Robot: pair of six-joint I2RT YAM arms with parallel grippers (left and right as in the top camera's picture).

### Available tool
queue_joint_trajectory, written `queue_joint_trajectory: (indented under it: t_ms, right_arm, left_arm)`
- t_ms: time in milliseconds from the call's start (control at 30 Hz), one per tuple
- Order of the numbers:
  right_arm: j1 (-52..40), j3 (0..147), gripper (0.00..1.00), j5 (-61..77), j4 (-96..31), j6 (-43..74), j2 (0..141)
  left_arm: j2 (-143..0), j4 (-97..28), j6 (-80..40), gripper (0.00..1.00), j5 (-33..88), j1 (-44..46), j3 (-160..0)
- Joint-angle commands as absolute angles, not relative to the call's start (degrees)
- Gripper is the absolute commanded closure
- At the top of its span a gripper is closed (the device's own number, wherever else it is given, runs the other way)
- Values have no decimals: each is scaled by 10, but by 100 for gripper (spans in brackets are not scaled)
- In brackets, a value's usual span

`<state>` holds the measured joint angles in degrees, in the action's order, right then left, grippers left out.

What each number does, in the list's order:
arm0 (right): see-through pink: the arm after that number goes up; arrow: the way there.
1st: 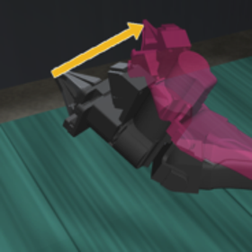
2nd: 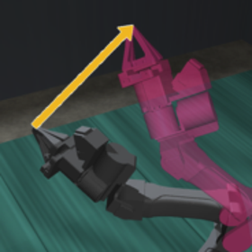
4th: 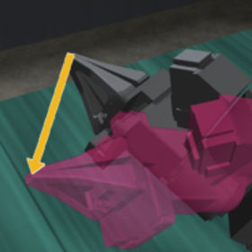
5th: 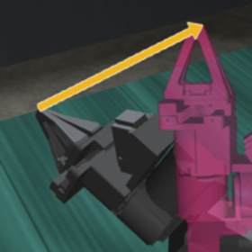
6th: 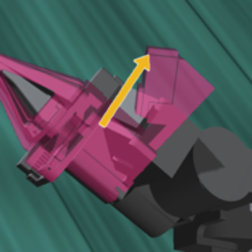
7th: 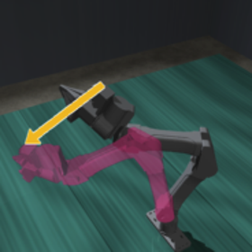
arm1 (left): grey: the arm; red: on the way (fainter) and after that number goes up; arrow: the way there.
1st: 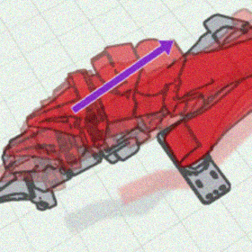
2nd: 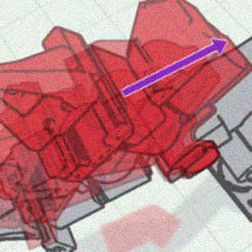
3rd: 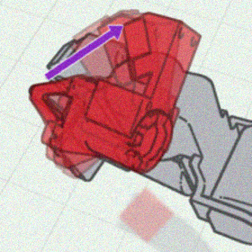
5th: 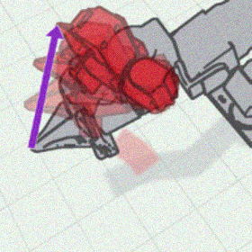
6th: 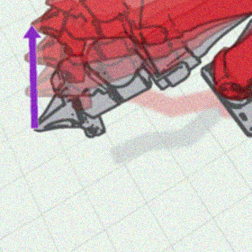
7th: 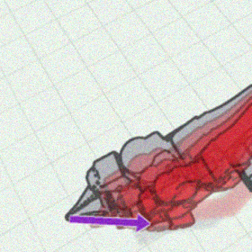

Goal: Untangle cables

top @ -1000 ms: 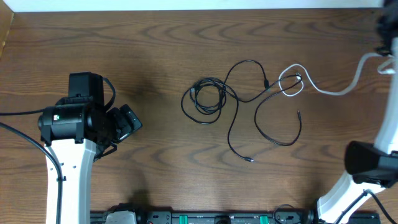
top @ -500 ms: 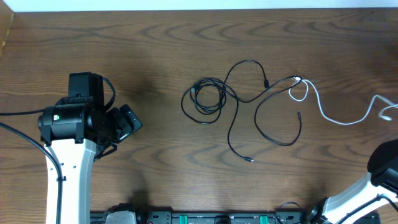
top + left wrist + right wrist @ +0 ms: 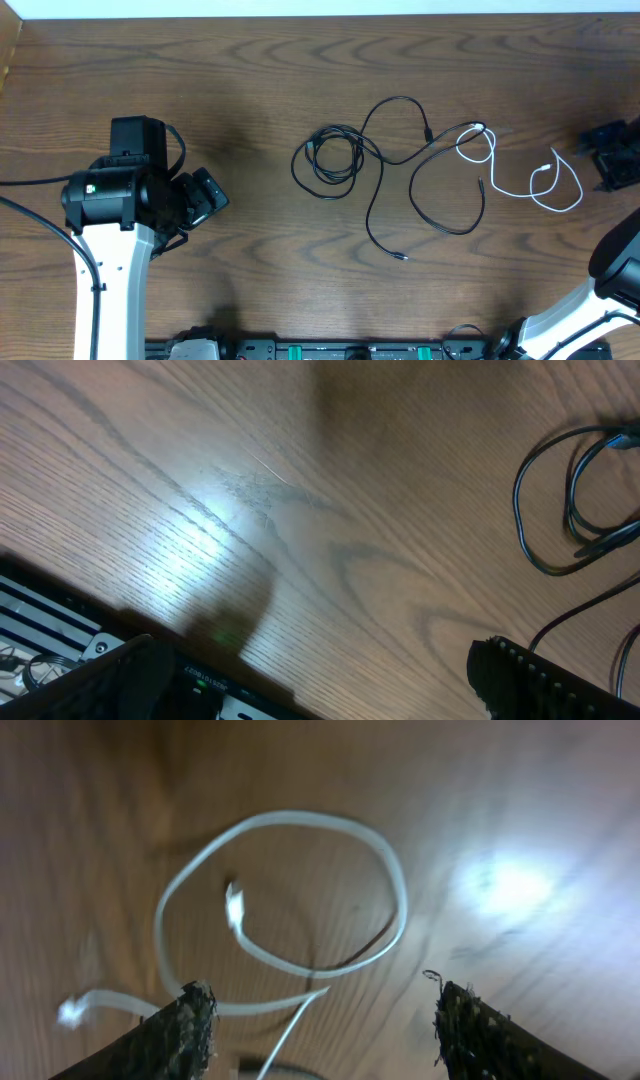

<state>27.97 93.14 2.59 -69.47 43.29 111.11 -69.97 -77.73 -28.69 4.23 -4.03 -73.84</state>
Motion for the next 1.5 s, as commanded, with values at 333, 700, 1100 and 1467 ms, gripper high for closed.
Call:
queue_joint_trajectory:
  t_ms: [333,700,1100,1467]
  right_arm:
    - [208,850,1,28,-649,349,1098]
    - [194,768,99,17,-560,349,1097]
    - [218,1053,99,16,-739,319,1094]
    - [202,1015,25,-10,-776,297,1095]
  left_arm:
    - [-700,-779,-292,1,41,-42,-738]
    - [-700,-779,-292,1,41,-42,-738]
    - [-700,-779,-292,1,41,-42,-738]
    - [-700,-779,-292,1,41,-42,-738]
